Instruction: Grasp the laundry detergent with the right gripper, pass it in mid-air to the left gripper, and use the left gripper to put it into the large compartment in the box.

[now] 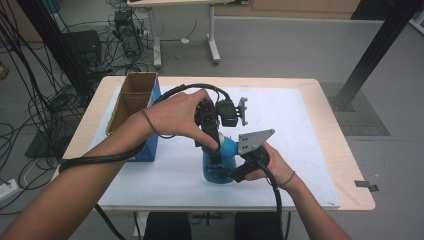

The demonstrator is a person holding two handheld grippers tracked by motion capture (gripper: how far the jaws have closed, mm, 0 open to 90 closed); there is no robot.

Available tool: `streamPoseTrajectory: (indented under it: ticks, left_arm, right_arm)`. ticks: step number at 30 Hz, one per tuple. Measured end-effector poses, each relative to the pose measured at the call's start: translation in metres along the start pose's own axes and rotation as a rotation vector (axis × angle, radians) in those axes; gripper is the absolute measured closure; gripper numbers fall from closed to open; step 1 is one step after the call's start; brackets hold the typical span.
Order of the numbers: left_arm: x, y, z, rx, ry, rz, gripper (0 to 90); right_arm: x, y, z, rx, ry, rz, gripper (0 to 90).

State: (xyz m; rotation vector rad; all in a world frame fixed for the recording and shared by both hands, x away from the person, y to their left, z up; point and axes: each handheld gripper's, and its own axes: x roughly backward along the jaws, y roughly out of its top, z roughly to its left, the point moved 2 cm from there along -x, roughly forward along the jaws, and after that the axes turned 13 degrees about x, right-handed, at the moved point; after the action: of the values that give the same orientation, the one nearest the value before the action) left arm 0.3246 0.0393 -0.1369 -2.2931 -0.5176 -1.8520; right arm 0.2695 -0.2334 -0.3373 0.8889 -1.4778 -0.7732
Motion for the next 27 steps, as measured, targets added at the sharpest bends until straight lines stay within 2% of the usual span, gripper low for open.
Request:
streamPoseTrajectory:
  ticks: [27]
  left_arm:
    - [0.0031,-0.0020,-0.0020,0.004,0.013,-0.011,8.6]
  right_arm:
    - [0.0010,0.0037,0.0010,0.010,-0.013,0.001,41.6]
